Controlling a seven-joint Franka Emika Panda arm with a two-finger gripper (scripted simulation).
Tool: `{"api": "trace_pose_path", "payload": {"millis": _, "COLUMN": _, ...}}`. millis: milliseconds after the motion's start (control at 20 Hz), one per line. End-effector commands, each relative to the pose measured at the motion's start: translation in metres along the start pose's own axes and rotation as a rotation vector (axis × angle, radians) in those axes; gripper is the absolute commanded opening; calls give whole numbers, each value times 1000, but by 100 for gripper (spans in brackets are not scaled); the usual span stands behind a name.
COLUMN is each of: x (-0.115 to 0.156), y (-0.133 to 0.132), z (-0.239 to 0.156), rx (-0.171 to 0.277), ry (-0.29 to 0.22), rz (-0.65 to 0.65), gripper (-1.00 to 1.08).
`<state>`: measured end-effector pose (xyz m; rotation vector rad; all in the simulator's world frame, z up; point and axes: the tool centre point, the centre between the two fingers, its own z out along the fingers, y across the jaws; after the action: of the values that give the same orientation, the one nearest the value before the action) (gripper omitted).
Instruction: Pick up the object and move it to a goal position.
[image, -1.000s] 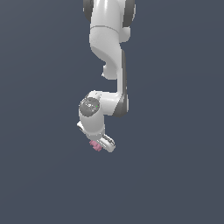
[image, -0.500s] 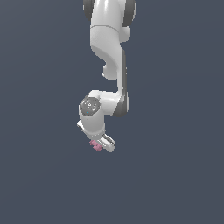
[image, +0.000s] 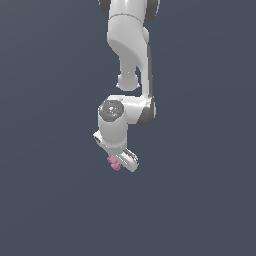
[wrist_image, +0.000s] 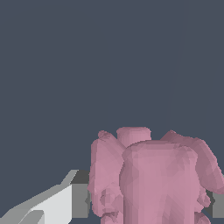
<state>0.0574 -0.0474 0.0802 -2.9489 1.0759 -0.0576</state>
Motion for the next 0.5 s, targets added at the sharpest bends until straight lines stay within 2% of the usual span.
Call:
{"api": "trace_pose_path", "payload": {"millis": 0, "x": -6, "y": -10, "z": -17, "rx": 7, "ry": 14, "rz": 22, "gripper": -100}}
{"api": "trace_pose_path", "payload": {"millis": 450, "x": -31, "y": -55, "z": -91, "rx": 33, "ry": 79, "rz": 125, "gripper": -100}}
